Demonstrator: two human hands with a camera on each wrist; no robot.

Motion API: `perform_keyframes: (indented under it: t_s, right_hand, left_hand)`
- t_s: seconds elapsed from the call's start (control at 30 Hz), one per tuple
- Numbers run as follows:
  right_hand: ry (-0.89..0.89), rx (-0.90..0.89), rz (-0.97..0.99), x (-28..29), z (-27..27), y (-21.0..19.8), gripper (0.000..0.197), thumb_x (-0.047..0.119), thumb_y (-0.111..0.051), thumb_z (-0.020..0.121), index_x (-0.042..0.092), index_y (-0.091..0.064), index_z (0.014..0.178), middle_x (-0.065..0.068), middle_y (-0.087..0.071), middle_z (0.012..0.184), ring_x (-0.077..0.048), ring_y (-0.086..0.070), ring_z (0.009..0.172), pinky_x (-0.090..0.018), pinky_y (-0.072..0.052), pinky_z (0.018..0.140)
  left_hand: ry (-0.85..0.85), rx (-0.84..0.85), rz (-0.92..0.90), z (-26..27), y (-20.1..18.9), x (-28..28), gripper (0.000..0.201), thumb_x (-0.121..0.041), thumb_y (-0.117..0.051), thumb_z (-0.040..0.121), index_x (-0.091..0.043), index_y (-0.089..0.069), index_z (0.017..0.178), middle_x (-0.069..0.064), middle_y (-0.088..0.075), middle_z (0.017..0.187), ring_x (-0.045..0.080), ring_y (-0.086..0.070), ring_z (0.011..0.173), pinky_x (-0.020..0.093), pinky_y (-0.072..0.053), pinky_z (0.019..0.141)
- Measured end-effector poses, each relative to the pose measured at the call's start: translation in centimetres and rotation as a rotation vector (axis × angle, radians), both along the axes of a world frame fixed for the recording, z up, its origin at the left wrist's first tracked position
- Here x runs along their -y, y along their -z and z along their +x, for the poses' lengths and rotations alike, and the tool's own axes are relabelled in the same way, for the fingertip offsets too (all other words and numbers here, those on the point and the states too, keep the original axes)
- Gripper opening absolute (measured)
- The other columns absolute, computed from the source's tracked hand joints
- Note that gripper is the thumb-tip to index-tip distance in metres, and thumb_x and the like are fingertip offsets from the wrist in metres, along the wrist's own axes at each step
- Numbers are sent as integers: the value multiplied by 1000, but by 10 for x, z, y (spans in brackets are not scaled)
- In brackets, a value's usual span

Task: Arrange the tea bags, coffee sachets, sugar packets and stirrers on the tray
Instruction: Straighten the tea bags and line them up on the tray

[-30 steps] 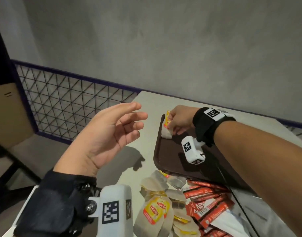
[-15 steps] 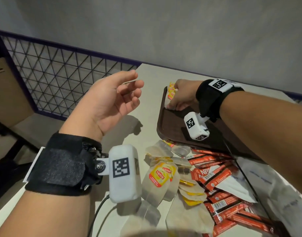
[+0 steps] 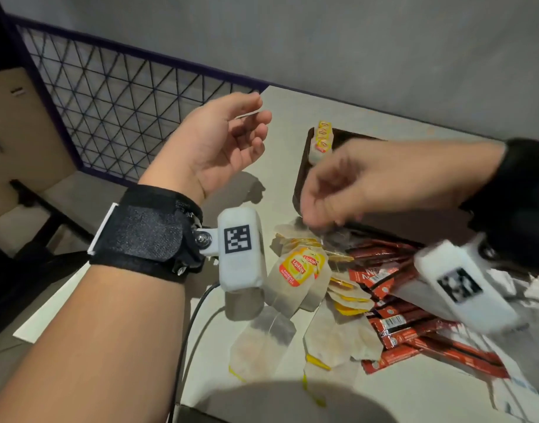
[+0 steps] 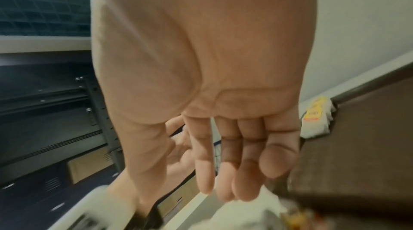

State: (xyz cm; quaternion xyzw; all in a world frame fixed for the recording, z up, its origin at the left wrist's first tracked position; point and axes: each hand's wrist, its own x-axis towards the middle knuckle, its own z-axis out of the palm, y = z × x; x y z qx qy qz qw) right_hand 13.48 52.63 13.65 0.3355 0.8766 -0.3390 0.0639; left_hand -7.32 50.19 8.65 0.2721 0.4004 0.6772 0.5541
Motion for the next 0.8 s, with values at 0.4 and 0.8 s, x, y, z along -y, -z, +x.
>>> perform_keyframes:
  t_s: [0.4,0.8]
  right_hand:
    - [209,-103,289,57,24,37,36,42,-83,80,40,-64,110,10,-70,80,-2,-66,69,-28,-58,65]
    - [266,-63,300,80,13,43,30,59,-76,77,34,-68,90,10,-68,75,-1,-63,65,-24,-52,55]
  left_hand:
    - [-20,39,-7,-4,3,0,7,-17,-64,99,-11,-61,98,5,-68,76,10,-61,59,19,-52,55]
    - [-20,47,4,-4,1,0,9,-16,-63,99,-11,-62,91,4,-67,74,9,-60,57,18,-52,55]
